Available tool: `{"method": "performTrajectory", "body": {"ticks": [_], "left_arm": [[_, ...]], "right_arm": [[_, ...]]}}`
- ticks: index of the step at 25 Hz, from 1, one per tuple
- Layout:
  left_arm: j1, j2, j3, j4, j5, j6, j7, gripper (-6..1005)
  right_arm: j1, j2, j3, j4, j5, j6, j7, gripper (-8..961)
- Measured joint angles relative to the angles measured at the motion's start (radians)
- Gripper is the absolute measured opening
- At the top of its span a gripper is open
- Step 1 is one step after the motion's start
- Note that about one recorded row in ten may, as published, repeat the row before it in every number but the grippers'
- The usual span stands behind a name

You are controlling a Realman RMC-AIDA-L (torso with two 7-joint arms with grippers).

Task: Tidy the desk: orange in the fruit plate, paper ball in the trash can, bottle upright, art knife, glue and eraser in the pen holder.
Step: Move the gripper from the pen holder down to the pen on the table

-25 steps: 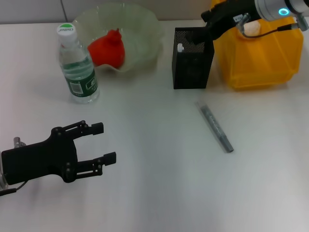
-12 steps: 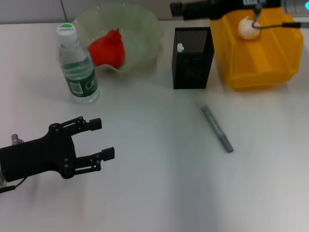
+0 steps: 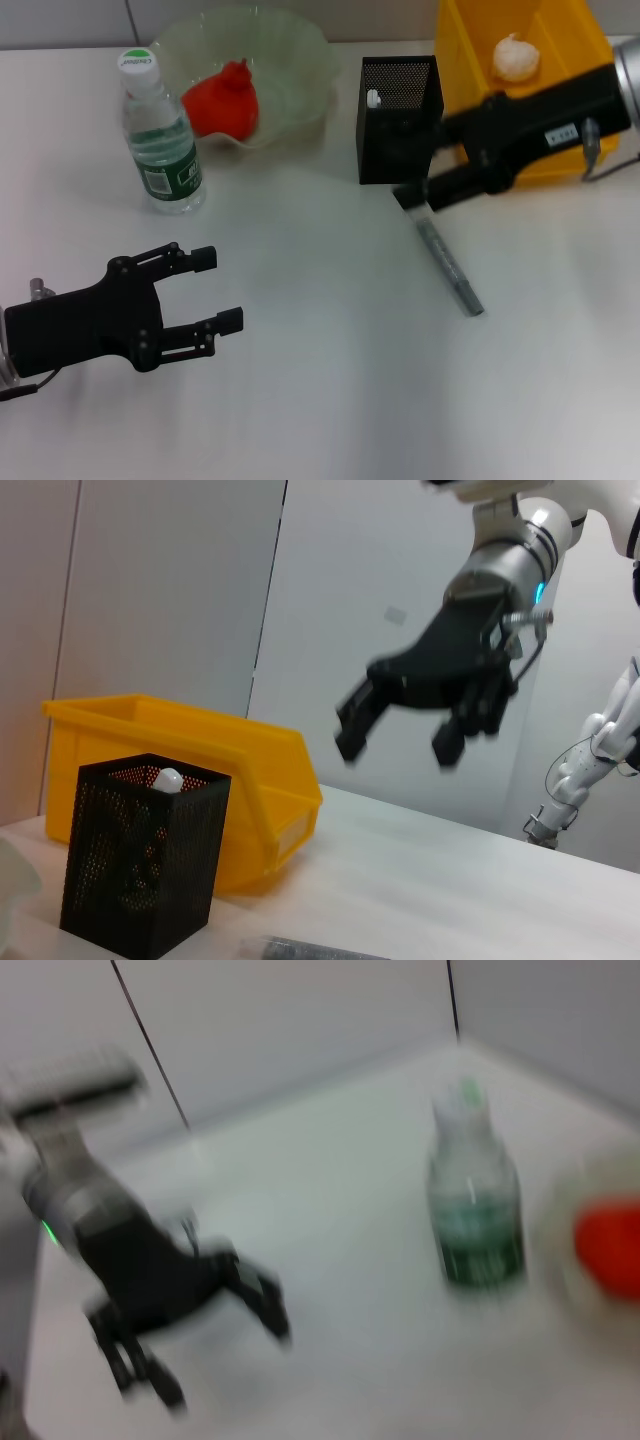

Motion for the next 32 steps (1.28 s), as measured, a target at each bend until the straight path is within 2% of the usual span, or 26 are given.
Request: {"method": "performTrajectory", "body": {"ticks": [3, 7, 11, 13, 20, 32], "left_arm": [[0.0, -0.001, 0.0, -0.001, 0.0, 0.0, 0.001, 815], [0.0, -0.003, 0.002, -0.002, 0.002, -0.002, 0.003, 815], [-0.001, -0.008, 0.002, 0.001, 0.004, -0.003, 0.003, 815], [-0.002, -0.009, 0.002, 0.001, 0.005, -0.007, 0.003, 815], [-0.005, -0.013, -0.002, -0.001, 0.005, -0.016, 0.014, 815], [-0.01, -0.014, -0.005, -0.002, 0.002, -0.018, 0.018, 815]], "right_arm": [[0.029, 0.006, -0.001, 0.006, -0.128, -0.009, 0.056, 734], [0.075, 0.033, -0.007, 0.01, -0.297, 0.001, 0.121, 734], [0.113, 0.04, -0.106, 0.039, -0.392, 0.054, 0.22, 733], [0.122, 0.04, -0.181, 0.046, -0.421, 0.097, 0.29, 731], [0.143, 0.042, -0.346, 0.059, -0.501, 0.199, 0.488, 729], [0.169, 0.048, -0.425, 0.139, -0.505, 0.263, 0.559, 729]]}}
